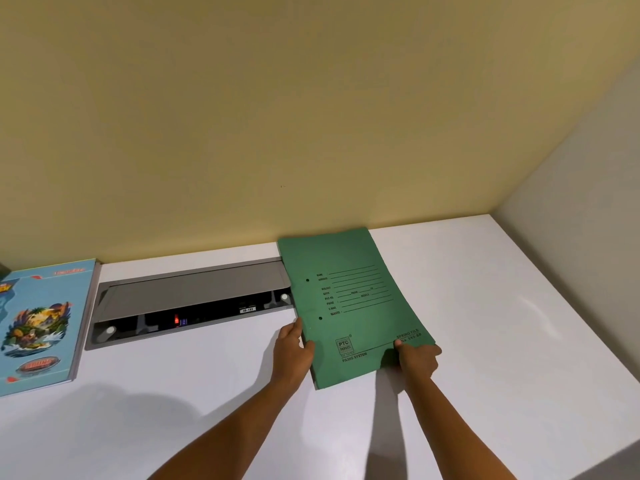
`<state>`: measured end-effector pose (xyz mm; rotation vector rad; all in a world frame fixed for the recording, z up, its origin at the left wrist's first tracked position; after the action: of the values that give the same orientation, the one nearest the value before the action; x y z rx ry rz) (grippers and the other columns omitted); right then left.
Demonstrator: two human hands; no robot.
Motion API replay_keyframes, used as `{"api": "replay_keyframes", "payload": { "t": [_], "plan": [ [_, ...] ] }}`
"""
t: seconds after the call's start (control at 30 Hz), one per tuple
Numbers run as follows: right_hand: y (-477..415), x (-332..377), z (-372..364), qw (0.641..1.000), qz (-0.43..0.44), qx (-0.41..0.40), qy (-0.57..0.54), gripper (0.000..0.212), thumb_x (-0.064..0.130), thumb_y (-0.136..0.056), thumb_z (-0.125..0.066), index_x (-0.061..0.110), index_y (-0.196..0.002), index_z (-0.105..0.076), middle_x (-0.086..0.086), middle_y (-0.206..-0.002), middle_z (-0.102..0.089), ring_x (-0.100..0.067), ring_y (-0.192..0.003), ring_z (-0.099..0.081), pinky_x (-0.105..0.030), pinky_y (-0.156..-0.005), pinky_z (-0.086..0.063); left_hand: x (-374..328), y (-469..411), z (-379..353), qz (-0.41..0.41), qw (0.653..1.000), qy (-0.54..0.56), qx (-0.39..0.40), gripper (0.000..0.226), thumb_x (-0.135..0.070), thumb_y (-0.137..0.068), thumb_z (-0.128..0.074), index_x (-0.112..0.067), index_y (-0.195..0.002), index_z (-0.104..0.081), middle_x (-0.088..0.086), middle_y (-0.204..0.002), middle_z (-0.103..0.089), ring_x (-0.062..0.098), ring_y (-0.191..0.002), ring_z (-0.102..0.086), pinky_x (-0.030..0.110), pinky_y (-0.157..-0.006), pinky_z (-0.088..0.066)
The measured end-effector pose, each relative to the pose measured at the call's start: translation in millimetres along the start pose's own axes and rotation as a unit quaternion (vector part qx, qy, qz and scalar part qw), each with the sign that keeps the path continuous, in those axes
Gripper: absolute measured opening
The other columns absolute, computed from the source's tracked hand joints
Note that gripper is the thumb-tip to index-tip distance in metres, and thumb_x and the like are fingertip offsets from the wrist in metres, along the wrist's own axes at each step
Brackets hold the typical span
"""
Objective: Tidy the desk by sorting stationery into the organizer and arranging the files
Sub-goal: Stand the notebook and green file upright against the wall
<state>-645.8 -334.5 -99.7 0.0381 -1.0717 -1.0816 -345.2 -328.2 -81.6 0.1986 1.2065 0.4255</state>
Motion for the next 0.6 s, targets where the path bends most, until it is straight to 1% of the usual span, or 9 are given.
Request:
{"api": "replay_keyframes", "payload": {
  "t": [0.1, 0.17, 0.23, 0.37, 0.4, 0.47, 0.53, 0.6],
  "plan": [
    [2.0, 6.9, 0.1, 0.999, 0.015, -0.013, 0.039, 0.068, 0.014, -0.079, -0.075, -0.007, -0.127, -0.032, -0.028, -0.129, -0.047, -0.042, -0.12, -0.047, -0.046, -0.095, -0.042, 1.8, -3.6, 0.6, -0.004, 1.0, -0.005, 0.001, 0.054, -0.006, -0.092, -0.052, -0.018, -0.143, -0.038, 0.005, -0.131, -0.043, 0.013, -0.109, -0.045, 0.018, -0.083, -0.043],
    [3.0, 11.4, 0.7, 0.996, 0.024, -0.016, 0.079, 0.076, 0.02, -0.078, -0.077, -0.01, -0.131, -0.032, -0.026, -0.132, -0.042, -0.04, -0.123, -0.043, -0.045, -0.097, -0.04, 3.0, -5.2, 0.0, -0.005, 1.0, -0.014, 0.007, 0.055, -0.007, -0.092, -0.052, -0.017, -0.144, -0.037, 0.005, -0.132, -0.042, 0.017, -0.115, -0.047, 0.018, -0.085, -0.043],
    [4.2, 11.5, 1.7, 0.994, 0.018, -0.014, 0.108, 0.086, 0.025, -0.077, -0.077, -0.012, -0.136, -0.026, -0.025, -0.134, -0.036, -0.038, -0.122, -0.042, -0.044, -0.094, -0.041, 3.1, -5.4, -0.3, -0.005, 1.0, -0.023, 0.013, 0.056, -0.008, -0.093, -0.052, -0.016, -0.145, -0.034, 0.005, -0.135, -0.041, 0.021, -0.12, -0.046, 0.021, -0.09, -0.044],
    [12.0, 7.0, 3.6, 0.994, -0.002, -0.018, 0.109, 0.096, 0.019, -0.071, -0.081, -0.013, -0.137, -0.019, -0.024, -0.133, -0.03, -0.04, -0.113, -0.049, -0.04, -0.085, -0.046, 4.3, 0.1, 4.8, -0.006, 0.999, -0.033, 0.015, 0.057, -0.008, -0.093, -0.05, -0.017, -0.147, -0.031, 0.004, -0.143, -0.039, 0.022, -0.129, -0.043, 0.029, -0.1, -0.043],
    [15.2, 5.4, 3.5, 0.994, -0.007, -0.017, 0.111, 0.094, 0.018, -0.071, -0.08, -0.013, -0.137, -0.02, -0.024, -0.133, -0.03, -0.039, -0.113, -0.048, -0.039, -0.084, -0.046, 6.5, 2.3, 8.1, -0.002, 0.999, -0.035, 0.013, 0.057, -0.009, -0.094, -0.05, -0.017, -0.147, -0.031, 0.004, -0.145, -0.037, 0.023, -0.131, -0.041, 0.033, -0.105, -0.041],
    [23.4, 1.7, 2.4, 0.993, -0.014, -0.012, 0.117, 0.084, 0.015, -0.074, -0.076, -0.012, -0.135, -0.025, -0.024, -0.133, -0.032, -0.038, -0.115, -0.045, -0.039, -0.084, -0.045, 12.1, 6.8, 16.7, 0.001, 0.999, -0.034, 0.003, 0.055, -0.006, -0.093, -0.049, -0.015, -0.145, -0.034, 0.006, -0.147, -0.037, 0.024, -0.133, -0.04, 0.04, -0.108, -0.039],
    [37.5, -2.4, 0.8, 0.994, -0.01, -0.01, 0.11, 0.07, 0.009, -0.078, -0.07, -0.009, -0.131, -0.029, -0.025, -0.132, -0.032, -0.041, -0.115, -0.046, -0.042, -0.087, -0.044, 16.3, 13.3, 28.6, -0.003, 1.0, -0.026, -0.014, 0.052, -0.004, -0.092, -0.049, -0.013, -0.142, -0.039, 0.007, -0.145, -0.041, 0.025, -0.13, -0.043, 0.039, -0.107, -0.04],
    [58.5, -1.6, -4.2, 0.995, 0.034, -0.013, 0.097, 0.059, 0.004, -0.081, -0.063, -0.005, -0.13, -0.031, -0.026, -0.131, -0.032, -0.046, -0.111, -0.048, -0.045, -0.09, -0.043, 20.2, 20.9, 42.5, -0.008, 0.999, -0.016, -0.031, 0.047, -0.003, -0.092, -0.049, -0.011, -0.138, -0.044, 0.009, -0.141, -0.045, 0.026, -0.127, -0.045, 0.037, -0.106, -0.041]
  ]
}}
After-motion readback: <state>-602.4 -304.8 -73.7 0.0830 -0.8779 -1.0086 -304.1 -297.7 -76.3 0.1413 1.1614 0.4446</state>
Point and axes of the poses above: each hand's wrist, its own y-axis away from the middle knuckle, its own z-axis out of the back of the hand, x = y × z, the point moved 9 cm from there along -y, towards the middle knuckle
